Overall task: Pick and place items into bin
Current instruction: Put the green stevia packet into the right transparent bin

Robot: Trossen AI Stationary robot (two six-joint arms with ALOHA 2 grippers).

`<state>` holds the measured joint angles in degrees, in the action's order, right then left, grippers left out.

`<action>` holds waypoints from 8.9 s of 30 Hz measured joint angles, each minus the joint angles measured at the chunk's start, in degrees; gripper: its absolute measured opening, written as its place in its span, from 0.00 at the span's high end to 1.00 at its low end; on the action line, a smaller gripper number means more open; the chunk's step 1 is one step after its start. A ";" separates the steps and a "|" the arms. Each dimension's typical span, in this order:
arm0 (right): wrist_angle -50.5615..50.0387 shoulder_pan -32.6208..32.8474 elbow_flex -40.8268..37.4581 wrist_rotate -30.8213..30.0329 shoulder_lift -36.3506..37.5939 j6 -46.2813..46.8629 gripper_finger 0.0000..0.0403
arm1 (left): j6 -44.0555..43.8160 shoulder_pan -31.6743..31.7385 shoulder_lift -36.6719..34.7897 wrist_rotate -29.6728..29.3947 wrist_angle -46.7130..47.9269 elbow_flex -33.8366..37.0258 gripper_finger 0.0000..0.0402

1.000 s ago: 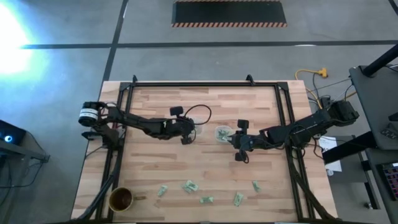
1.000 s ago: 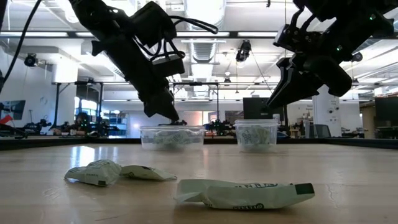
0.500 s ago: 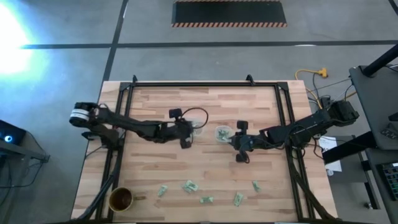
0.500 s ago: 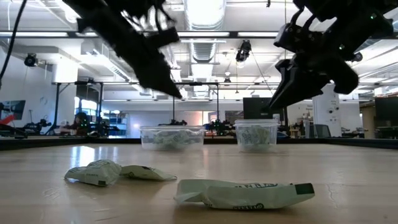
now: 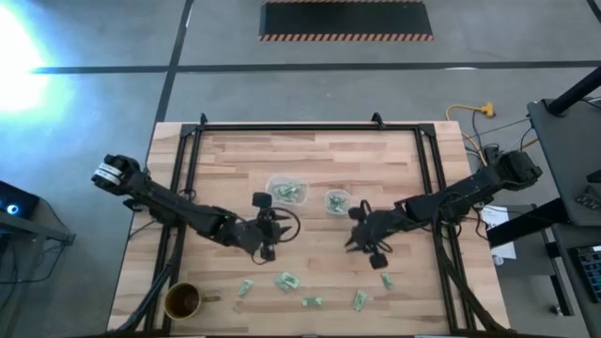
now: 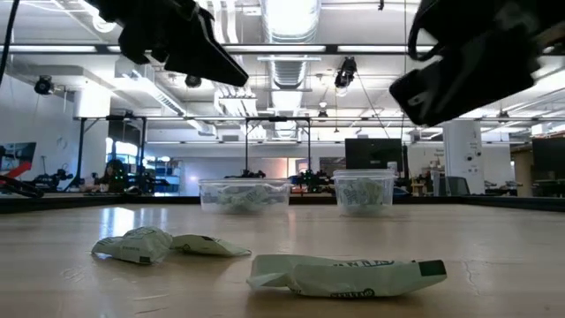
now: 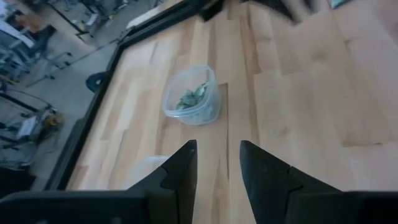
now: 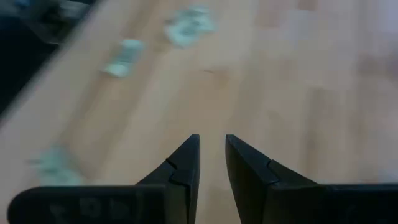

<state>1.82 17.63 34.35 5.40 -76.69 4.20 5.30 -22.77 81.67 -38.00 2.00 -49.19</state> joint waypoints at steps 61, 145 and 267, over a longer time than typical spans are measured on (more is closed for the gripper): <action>-16.67 34.38 -0.41 -18.25 -9.08 52.10 0.76 | -0.64 -0.15 0.70 -1.31 0.02 0.09 0.74; -8.46 -6.59 6.30 -43.90 -8.48 0.27 0.94 | -1.61 0.31 0.72 -1.33 -1.47 1.92 0.74; -7.69 19.48 10.05 -52.53 -3.39 -10.22 0.98 | -1.62 0.31 0.70 -1.28 -4.44 3.61 0.74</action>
<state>-5.87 37.12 44.40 -47.13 -80.08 -6.02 3.68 -22.46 82.37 -39.29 -2.44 -45.58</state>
